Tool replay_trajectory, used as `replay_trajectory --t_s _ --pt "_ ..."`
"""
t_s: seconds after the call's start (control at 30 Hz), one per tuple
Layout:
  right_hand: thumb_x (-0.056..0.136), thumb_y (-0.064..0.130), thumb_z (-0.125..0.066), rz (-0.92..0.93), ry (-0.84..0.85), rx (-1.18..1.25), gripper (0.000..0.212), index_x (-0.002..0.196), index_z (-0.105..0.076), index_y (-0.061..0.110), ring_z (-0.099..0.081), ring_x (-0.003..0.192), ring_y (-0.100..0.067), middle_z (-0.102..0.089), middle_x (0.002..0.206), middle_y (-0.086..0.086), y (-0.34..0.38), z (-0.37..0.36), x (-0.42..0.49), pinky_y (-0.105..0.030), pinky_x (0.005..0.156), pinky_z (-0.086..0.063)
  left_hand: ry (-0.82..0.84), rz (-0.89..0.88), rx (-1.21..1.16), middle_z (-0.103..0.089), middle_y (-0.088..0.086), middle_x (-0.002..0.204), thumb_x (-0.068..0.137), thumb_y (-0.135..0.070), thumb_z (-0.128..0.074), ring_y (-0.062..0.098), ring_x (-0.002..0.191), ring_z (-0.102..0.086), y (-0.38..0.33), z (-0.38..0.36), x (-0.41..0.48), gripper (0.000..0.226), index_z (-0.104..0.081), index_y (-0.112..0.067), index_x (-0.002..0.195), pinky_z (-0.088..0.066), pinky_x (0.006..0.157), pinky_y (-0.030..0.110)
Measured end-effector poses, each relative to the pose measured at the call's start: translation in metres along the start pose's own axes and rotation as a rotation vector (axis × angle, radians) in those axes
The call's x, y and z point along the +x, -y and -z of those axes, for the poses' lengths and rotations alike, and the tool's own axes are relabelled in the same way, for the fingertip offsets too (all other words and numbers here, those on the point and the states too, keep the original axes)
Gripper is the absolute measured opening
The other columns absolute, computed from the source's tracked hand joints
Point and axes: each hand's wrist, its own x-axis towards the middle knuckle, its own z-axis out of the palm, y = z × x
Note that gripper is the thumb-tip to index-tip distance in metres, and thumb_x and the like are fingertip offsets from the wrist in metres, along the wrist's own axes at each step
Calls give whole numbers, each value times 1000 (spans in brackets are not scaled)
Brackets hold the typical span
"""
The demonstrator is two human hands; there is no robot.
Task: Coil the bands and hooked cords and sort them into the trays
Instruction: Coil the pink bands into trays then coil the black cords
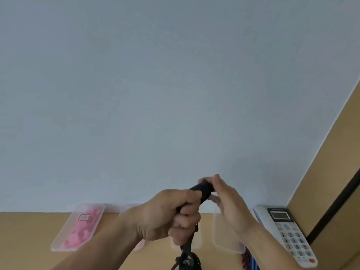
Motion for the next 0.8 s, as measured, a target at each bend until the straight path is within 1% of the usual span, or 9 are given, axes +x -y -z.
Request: replay_trajectory --t_s 0.1,0.2,0.3,0.37,0.43,0.53,0.6,0.67,0.8 --pt "91 60 -42 14 57 211 61 105 -71 8 -63 105 -34 -67 110 -23 -1 -14 -2 -42 89 -54 -77 -67 -96 -17 -6 50 94 -54 -34 10 40 -16 -6 4 6 52 -26 -21 55 -22 43 19" --pt "86 59 -48 -33 -55 261 56 96 -73 10 -64 88 -31 -65 101 -30 -1 -29 -1 -34 71 -55 -271 -151 98 -15 -3 54 87 -44 -31 15 46 -12 -4 1 7 40 -22 -20 56 -18 44 22" --pt "87 61 -56 -100 -122 318 54 90 -74 10 -63 76 -34 -62 88 -34 -1 -39 0 -54 70 -53 -369 -213 255 -18 -3 56 84 -34 -34 16 49 -16 0 -3 7 31 -22 -23 58 -19 46 22" --pt "85 56 -58 -177 -187 375 54 85 -68 3 -58 54 -31 -60 68 -22 -1 -43 2 -45 50 -49 -387 -234 324 -26 -4 56 89 -35 -41 14 50 -24 0 0 6 34 -29 -24 59 -23 49 22" --pt "94 51 -55 -239 -230 382 51 84 -63 2 -49 43 -24 -58 59 -12 -4 -45 4 -30 40 -39 -400 -231 446 -43 -6 59 93 -40 -48 12 55 -37 -1 5 3 31 -42 -24 68 -30 55 22" --pt "100 49 -43 -230 -223 280 52 76 -68 10 -44 40 -19 -56 54 -11 -6 -43 4 -23 37 -33 -434 -213 755 -64 5 78 99 -37 -50 12 69 -52 3 8 2 24 -48 -19 83 -41 68 26" --pt "102 45 -38 -188 -217 198 54 74 -68 9 -45 39 -17 -57 54 -10 -4 -41 4 -21 37 -33 -535 -209 1016 -61 2 81 97 -41 -51 8 66 -46 8 8 4 22 -49 -26 82 -41 68 28" --pt "103 41 -38 -144 -200 183 54 76 -67 5 -48 42 -17 -59 56 -11 -2 -39 3 -25 39 -36 -645 -226 1217 -50 -9 76 94 -48 -52 5 64 -45 10 9 7 22 -49 -30 82 -37 63 19" --pt "101 50 -35 -128 -108 199 59 80 -74 11 -53 55 -21 -60 62 -15 -5 -32 1 -29 50 -40 -749 -243 1328 -46 -14 62 94 -49 -53 3 59 -46 9 13 12 19 -48 -35 83 -28 54 17"
